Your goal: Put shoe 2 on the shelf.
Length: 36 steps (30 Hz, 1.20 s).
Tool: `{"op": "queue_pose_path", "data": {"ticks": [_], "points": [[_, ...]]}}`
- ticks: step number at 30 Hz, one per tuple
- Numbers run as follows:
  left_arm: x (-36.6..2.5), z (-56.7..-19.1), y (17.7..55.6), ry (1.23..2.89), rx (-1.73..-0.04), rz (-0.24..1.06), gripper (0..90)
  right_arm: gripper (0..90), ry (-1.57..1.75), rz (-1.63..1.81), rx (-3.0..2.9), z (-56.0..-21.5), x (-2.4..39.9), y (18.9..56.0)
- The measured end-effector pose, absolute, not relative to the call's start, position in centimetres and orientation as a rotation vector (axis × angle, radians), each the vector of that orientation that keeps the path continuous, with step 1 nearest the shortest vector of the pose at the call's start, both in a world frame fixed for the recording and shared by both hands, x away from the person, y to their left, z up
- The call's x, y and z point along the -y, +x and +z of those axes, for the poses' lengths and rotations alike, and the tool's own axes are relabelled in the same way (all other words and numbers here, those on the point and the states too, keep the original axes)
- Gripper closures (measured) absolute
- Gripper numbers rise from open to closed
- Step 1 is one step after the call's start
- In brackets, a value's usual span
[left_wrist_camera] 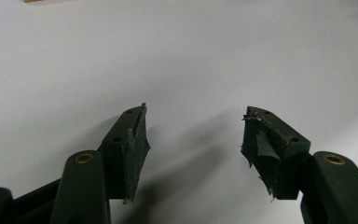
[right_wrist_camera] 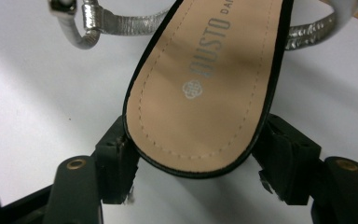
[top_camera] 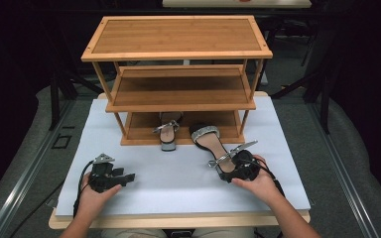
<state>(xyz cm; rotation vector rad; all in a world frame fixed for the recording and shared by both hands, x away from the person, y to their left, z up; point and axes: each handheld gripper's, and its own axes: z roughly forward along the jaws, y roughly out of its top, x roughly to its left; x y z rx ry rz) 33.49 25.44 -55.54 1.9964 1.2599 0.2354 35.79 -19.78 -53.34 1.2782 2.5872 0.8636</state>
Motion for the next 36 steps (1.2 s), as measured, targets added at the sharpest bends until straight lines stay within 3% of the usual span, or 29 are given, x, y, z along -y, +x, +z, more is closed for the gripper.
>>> {"op": "queue_pose_path", "data": {"ticks": [8,23,36], "points": [[-25.4,-55.6,33.5,1.999,-1.26,0.233,39.9,32.6,1.263,0.805,-2.558,-53.7,19.4,35.8],[-25.4,-55.6,33.5,1.998,-1.261,0.23,39.8,38.9,1.447,0.744,-2.461,-52.8,18.5,35.5],[-25.4,-55.6,33.5,2.002,-1.258,0.231,39.8,40.6,1.622,0.791,-2.363,-52.3,17.2,38.8]]}}
